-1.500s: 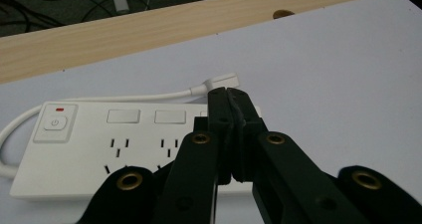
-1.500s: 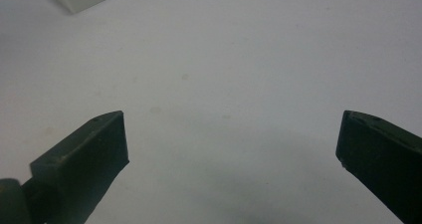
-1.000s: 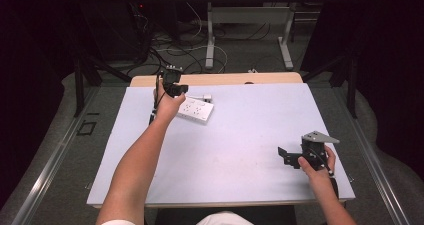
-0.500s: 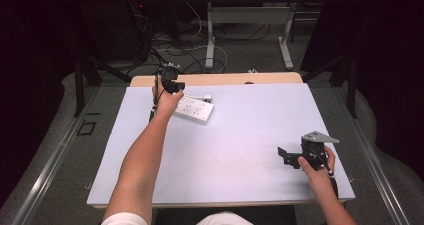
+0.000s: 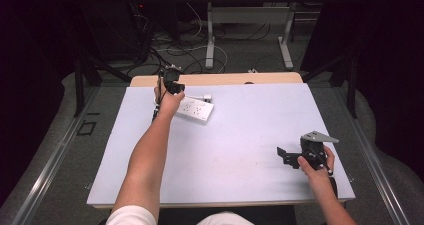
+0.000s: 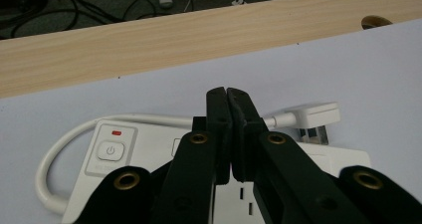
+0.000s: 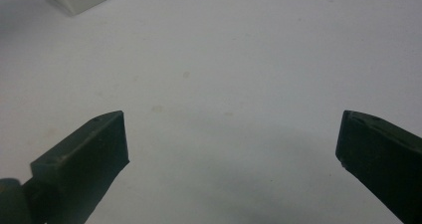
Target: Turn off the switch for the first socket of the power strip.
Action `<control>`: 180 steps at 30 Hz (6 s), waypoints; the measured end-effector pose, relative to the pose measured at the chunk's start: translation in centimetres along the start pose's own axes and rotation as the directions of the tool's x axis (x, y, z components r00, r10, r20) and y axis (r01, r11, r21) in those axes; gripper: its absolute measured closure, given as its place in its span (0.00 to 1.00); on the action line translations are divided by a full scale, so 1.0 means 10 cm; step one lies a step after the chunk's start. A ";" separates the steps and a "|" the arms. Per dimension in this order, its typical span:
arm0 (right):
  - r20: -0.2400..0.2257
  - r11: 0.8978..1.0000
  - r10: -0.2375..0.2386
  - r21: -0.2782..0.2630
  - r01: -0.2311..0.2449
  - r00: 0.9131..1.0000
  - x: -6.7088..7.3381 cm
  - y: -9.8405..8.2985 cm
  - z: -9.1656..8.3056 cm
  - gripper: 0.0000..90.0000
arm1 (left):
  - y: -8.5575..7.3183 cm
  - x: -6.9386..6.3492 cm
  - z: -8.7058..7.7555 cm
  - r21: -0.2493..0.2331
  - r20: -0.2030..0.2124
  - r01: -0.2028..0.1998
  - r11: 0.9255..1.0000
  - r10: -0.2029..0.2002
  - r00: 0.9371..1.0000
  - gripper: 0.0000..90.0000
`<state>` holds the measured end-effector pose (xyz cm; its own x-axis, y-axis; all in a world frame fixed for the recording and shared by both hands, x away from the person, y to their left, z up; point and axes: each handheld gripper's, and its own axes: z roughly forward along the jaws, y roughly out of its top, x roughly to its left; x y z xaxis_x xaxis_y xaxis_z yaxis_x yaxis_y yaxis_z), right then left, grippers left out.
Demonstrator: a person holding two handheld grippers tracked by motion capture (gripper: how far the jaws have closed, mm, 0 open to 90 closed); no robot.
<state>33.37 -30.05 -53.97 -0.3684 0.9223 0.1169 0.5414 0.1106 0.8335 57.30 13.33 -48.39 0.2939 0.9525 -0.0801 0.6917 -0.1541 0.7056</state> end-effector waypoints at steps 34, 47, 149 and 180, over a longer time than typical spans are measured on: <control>-0.020 1.000 0.006 0.007 -0.006 1.000 0.00 0.00 0.01 0.00 | -0.13 0.07 0.33 0.078 -0.018 0.013 0.997 -0.012 1.000 0.98; -0.018 1.000 0.006 0.003 -0.006 1.000 0.00 0.00 0.01 0.00 | -0.15 0.05 0.38 0.100 -0.026 -0.001 0.995 0.004 1.000 0.99; -0.024 1.000 -0.014 0.009 0.014 1.000 0.02 0.01 0.06 0.00 | -0.24 -0.09 0.30 0.080 0.013 -0.013 0.997 0.012 1.000 0.89; -0.046 0.999 -0.035 0.007 0.035 0.998 0.03 0.04 0.07 0.00 | -0.26 -0.21 0.01 0.073 0.099 -0.035 0.997 0.027 0.995 0.59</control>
<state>34.03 -29.50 -53.97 -0.4216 0.8997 0.1129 0.5336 0.1454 0.8332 54.95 11.69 -50.16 0.3766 0.9172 -0.1302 0.7273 -0.2058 0.6547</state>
